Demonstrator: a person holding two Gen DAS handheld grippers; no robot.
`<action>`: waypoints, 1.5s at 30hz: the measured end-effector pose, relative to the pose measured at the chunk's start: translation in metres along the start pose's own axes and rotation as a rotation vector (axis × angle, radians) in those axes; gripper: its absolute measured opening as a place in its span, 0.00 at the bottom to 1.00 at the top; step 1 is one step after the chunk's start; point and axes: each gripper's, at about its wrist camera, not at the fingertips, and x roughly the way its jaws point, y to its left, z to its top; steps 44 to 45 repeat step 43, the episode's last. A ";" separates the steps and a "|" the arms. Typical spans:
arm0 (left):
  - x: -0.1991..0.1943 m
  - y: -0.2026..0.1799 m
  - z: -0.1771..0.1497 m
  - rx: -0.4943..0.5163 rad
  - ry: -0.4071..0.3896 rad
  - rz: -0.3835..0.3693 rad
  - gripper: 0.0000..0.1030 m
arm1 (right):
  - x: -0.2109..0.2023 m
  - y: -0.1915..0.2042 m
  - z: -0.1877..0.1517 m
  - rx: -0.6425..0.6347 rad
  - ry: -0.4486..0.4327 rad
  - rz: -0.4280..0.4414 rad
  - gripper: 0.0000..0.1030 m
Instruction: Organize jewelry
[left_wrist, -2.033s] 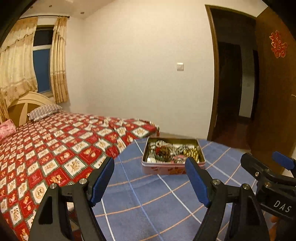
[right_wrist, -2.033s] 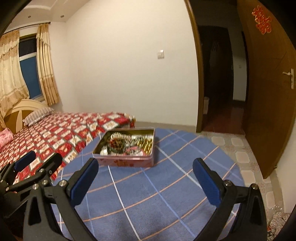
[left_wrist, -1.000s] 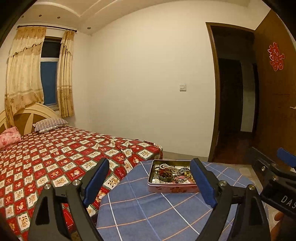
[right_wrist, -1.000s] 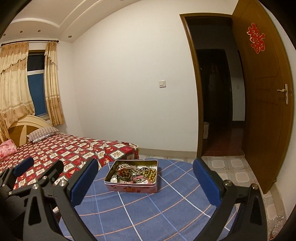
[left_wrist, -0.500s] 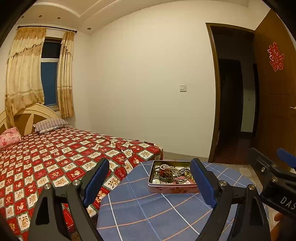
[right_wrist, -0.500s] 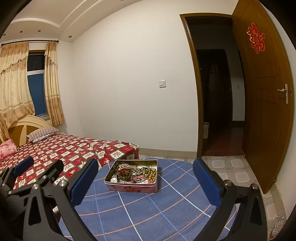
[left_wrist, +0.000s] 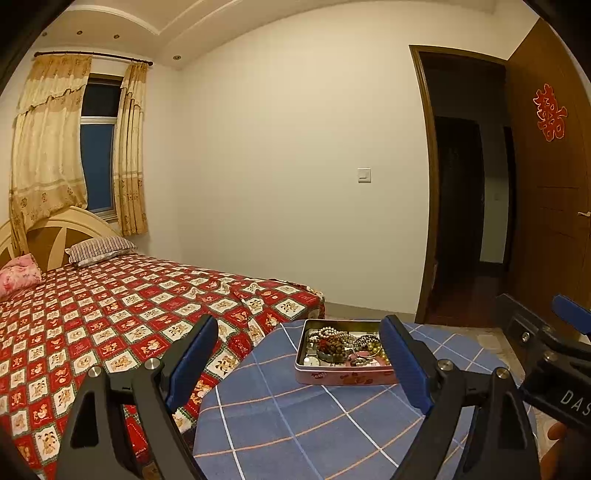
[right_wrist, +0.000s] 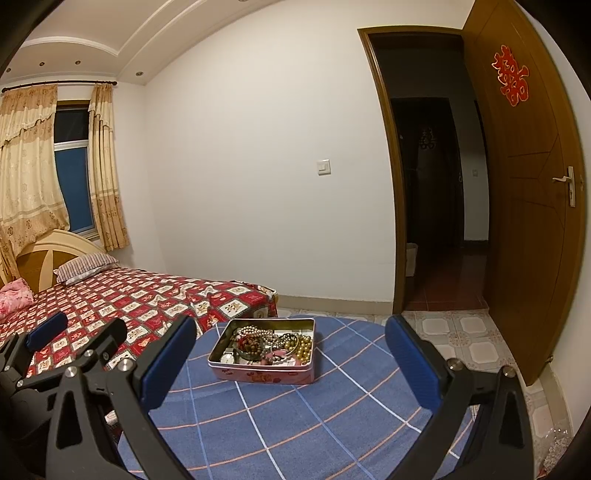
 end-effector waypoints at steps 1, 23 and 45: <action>0.000 0.000 0.000 0.001 -0.001 0.001 0.87 | 0.000 0.000 0.000 0.001 0.001 0.000 1.00; 0.005 0.003 -0.003 0.006 -0.002 0.033 0.87 | 0.003 -0.008 0.000 0.007 0.019 -0.020 1.00; 0.020 0.001 -0.011 0.020 0.025 0.026 0.87 | 0.016 -0.016 -0.003 0.035 0.081 -0.045 1.00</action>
